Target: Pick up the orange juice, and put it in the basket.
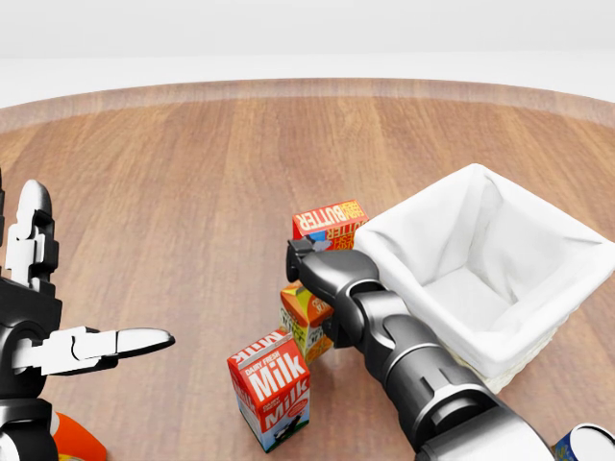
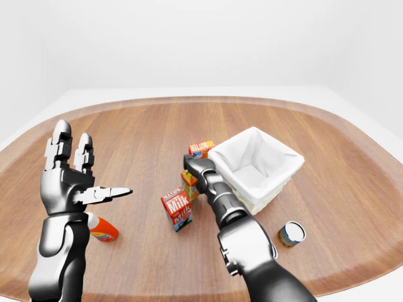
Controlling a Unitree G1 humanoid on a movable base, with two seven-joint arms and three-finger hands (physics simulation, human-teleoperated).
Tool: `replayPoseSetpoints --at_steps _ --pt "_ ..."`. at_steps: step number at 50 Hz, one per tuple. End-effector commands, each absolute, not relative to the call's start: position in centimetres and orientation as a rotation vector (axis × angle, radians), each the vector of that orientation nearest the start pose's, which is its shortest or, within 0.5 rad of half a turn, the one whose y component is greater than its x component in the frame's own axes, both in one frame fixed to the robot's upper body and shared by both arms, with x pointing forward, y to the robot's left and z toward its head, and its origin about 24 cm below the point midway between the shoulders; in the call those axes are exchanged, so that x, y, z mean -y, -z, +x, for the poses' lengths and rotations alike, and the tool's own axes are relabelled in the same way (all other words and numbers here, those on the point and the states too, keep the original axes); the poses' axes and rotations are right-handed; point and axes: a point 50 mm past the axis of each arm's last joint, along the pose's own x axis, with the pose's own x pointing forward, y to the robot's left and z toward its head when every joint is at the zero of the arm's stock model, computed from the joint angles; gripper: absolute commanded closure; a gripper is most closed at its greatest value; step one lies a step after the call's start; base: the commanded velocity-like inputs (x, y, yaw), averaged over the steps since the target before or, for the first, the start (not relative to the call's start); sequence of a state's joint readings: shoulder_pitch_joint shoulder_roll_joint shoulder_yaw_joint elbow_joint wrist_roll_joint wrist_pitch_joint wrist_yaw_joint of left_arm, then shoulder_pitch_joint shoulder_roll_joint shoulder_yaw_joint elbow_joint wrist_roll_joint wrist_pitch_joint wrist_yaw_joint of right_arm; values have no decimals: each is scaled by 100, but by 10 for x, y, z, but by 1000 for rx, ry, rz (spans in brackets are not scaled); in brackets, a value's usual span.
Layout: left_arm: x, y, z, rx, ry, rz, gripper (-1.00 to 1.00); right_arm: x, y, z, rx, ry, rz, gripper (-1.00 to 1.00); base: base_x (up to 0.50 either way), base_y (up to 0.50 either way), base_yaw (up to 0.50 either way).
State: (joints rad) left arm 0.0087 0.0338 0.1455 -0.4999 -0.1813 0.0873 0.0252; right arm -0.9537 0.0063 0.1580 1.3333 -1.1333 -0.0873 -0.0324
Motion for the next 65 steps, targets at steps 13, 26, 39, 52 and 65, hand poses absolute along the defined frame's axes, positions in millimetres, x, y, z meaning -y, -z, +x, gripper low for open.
replayPoseSetpoints --at_steps 13,26,39,52,65 --pt "-184 -147 229 416 -110 -114 -100 63 -57 382 -43 -514 -1489 100 0 0 0" --pt "-184 -146 229 414 -108 -113 -100 62 -69 387 -30 -518 -1512 100 0 0 0" --pt "-184 -147 230 416 -108 -113 -100 60 -82 392 -16 -515 -1512 100 0 0 0" --pt "-185 -147 231 416 -109 -114 -100 60 -95 397 -6 -510 -1517 100 0 0 0" --pt "-184 -147 229 418 -108 -114 -100 60 -113 402 10 -508 -1530 100 0 0 0"
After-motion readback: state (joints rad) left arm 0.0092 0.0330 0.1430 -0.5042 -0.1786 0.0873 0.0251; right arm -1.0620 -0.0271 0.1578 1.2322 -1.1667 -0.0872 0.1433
